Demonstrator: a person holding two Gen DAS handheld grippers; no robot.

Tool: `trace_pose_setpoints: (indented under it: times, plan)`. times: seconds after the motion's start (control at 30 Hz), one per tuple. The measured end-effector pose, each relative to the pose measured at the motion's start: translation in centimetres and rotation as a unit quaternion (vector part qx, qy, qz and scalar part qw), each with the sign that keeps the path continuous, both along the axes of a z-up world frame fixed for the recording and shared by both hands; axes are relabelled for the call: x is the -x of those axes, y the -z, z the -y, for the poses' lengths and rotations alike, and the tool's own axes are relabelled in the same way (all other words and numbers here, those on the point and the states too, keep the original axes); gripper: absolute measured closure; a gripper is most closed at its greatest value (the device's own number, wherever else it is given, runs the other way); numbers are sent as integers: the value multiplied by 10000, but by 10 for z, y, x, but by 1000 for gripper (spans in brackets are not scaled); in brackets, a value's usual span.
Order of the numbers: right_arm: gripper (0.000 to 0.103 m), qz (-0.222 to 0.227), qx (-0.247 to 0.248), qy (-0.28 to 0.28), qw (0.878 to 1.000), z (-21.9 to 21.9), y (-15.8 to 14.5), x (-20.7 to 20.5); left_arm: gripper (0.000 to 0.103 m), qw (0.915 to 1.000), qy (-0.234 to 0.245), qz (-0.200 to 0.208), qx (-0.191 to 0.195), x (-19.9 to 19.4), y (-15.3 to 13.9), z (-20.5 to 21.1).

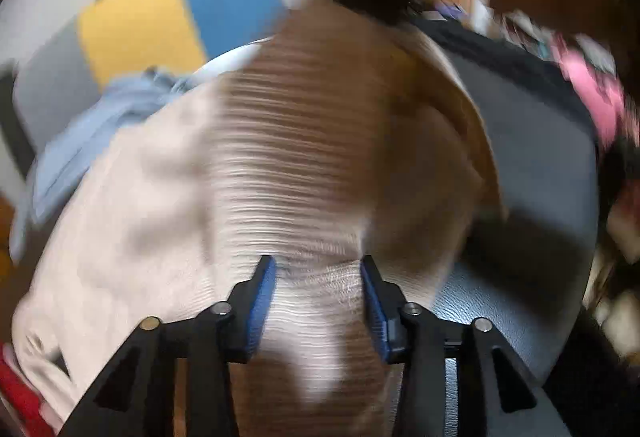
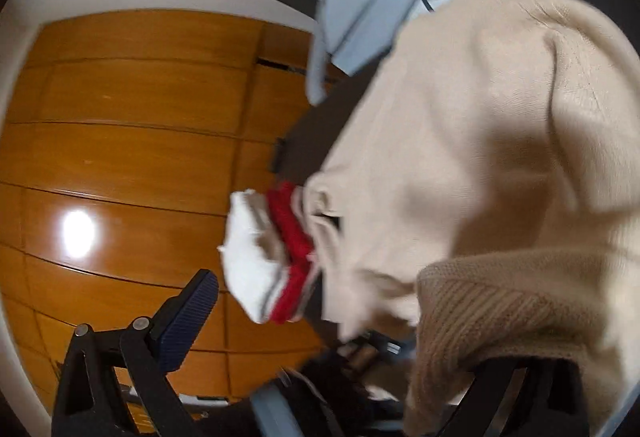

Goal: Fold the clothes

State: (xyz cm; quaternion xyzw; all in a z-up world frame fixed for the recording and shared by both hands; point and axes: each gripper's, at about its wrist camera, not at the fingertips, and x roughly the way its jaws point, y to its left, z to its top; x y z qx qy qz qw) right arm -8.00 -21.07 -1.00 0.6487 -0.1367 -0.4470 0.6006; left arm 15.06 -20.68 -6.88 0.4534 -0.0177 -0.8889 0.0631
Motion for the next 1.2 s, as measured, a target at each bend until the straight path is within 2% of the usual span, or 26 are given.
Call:
trace_pose_setpoints:
  times: [0.03,0.1,0.17,0.27,0.3,0.4,0.47,0.57,0.67,0.7,0.73,0.8,0.83,0.87,0.9,1.0,1.1,1.17,1.2]
  plan:
    - [0,-55,-132,-40,9999,5,4,5,65,10000,-70,34,28,-2,0,10]
    - [0,-165,-68,-124,9998,-9,10,9,66,9998,-113,50,-145,-8,0,28]
    - [0,-423,106,-81,9990,-34,9,8,65,9996,-228,162,63,-13,7,42]
    - [0,-714,443,52,9965,-89,8,-1,61,9992,-310,228,-79,-16,18,58]
    - [0,-901,397,212,9949,-109,9,-2,58,9990,-351,192,-221,-17,19,63]
    - [0,-1502,242,673,9861,-159,15,-11,58,9978,-442,150,-480,-15,23,70]
    - [0,-2071,-63,919,9740,-180,22,-20,57,9976,-440,135,-517,-12,23,69]
    - [0,-2560,-336,1015,9608,-185,34,-31,57,9981,-410,141,-437,-10,24,68]
    - [4,-3019,-438,854,9485,-166,45,-41,57,9982,-479,70,-344,-16,18,65]
    - [16,-3162,-548,810,9436,-158,51,-41,57,9982,-506,6,-328,-24,14,61]
    - [42,-3174,-664,760,9429,-153,56,-41,57,9981,-515,-66,-318,-29,9,58]
    - [74,-3191,-896,659,9412,-143,66,-40,58,9982,-427,-343,-249,-45,-5,46]
    - [79,-3198,-1011,608,9401,-137,71,-40,58,9978,-284,-541,-245,-55,-13,37]
    - [84,-3095,-983,584,9440,-137,68,-42,58,9972,-152,-657,-326,-63,-19,30]
    - [85,-2987,-950,560,9479,-136,66,-44,58,9964,21,-746,-391,-70,-23,21]
    - [85,-2270,-251,439,9726,-142,46,-53,58,9929,731,-823,-456,-88,-24,-15]
    - [85,-1644,515,455,9840,-146,25,-62,58,9946,927,-452,-111,-79,1,-38]
    - [80,-1350,685,610,9866,-147,20,-61,58,9947,990,-226,165,-72,17,-52]
    - [70,-1237,695,717,9873,-145,22,-61,58,9942,982,-182,397,-66,24,-57]
